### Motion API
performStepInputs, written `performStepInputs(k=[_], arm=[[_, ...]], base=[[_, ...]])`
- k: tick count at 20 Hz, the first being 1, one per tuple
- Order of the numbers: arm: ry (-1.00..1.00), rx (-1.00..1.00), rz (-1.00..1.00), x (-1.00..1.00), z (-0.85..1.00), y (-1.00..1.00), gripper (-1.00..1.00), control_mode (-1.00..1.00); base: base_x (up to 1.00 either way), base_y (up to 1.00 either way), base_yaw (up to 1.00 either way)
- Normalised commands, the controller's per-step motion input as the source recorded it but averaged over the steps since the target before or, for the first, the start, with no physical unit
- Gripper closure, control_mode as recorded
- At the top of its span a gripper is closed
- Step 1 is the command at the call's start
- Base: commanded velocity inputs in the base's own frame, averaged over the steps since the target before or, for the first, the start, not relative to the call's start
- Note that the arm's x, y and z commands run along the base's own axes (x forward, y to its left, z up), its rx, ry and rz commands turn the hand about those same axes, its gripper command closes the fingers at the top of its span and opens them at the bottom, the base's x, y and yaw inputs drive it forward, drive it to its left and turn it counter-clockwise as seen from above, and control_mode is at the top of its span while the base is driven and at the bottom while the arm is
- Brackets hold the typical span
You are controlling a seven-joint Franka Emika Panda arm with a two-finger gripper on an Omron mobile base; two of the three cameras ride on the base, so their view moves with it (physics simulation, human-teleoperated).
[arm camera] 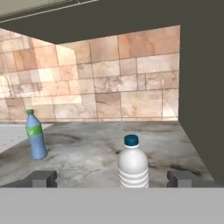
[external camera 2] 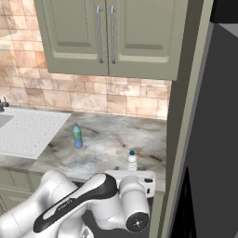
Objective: Take the bottled waters from the counter and place them in the freezer to freeze. Close the freezer door after placing the bottles.
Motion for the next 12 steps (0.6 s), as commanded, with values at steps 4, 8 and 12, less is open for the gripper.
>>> performStepInputs(k=[4,8,12], arm=[[0.0,-0.05,0.0,0.22,-0.09,0.18,-1.0,-1.0],[0.0,-0.03,0.0,0.26,-0.01,0.17,-1.0,-1.0],[0.0,0.0,0.0,0.21,-0.05,0.04,-1.0,-1.0]], base=[[0.0,0.0,0.0],[0.0,0.0,0.0],[0.0,0.0,0.0]])
